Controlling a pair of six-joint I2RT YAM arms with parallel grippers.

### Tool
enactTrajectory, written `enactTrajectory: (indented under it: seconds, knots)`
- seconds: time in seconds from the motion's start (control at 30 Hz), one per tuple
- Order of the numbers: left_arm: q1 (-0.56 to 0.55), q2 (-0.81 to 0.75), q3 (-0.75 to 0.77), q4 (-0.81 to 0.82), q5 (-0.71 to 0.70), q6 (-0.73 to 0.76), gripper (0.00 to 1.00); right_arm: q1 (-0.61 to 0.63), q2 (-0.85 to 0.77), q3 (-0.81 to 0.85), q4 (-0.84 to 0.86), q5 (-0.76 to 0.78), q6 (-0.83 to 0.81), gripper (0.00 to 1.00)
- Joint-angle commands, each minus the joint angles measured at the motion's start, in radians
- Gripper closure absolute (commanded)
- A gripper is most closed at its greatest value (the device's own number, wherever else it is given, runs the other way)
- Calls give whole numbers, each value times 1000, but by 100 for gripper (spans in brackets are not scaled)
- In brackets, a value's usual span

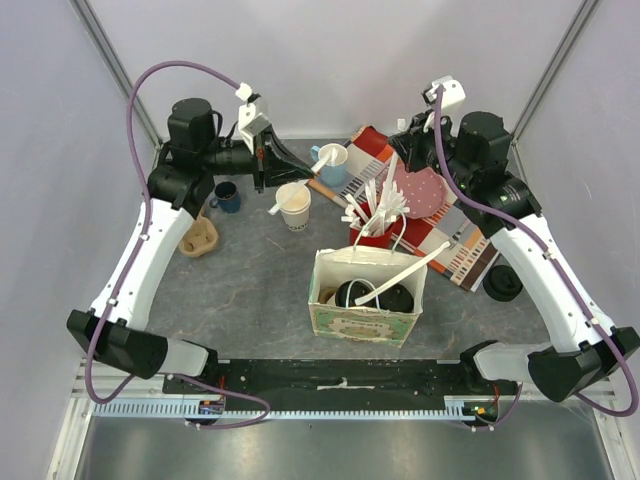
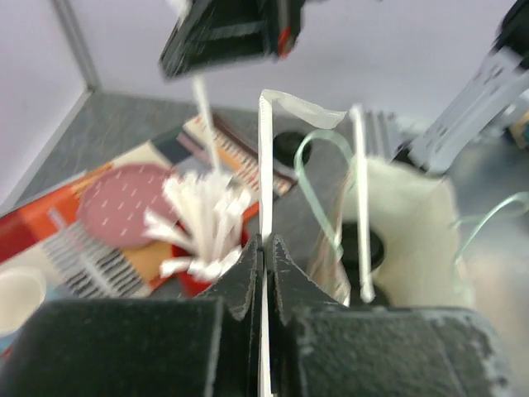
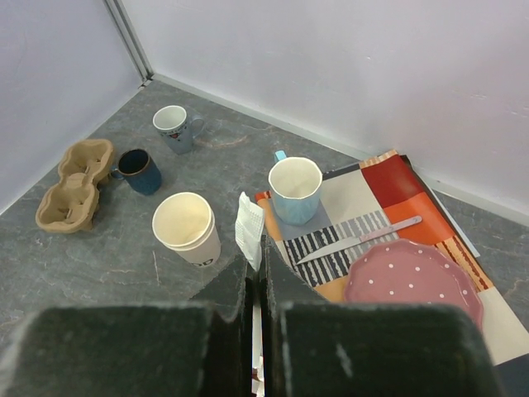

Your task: Pack the takeout coffee

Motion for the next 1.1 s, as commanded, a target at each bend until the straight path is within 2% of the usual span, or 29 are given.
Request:
enactTrajectory:
  seconds: [0.0,0.13,0.2,0.43,0.57,0.67,0.83,0.97,1.07]
  knots:
    - [-96,-49,-25,537,-57,-613,98,-13,-22,13,47,-32,-16,100]
    - [-222,-76,-90,692,-157,-774,98,-21,-25,7,35,-49,-19,100]
    - [-249,-86,-115,747,-211,-822,98,-21,-25,10,28,-56,-20,100]
    - [-331,-161,-397,994,-265,-927,98,-21,-36,-1,-14,-62,-60,100]
    - [-337,-140,-480,1170,-282,-913,98,-21,-52,-14,-17,-43,-62,100]
    - [-352,-114,-526,1250,-239,-876,98,-21,-59,-19,-15,-18,-56,100]
    - [-384,-146,-659,1278,-185,-746,98,-21,-45,2,11,-12,-36,100]
    - [-415,-165,-707,1280,-115,-657,98,-21,-26,9,69,-29,10,100]
    - [-441,-163,-746,1294,-131,-615,98,-21,-11,4,107,-44,38,100]
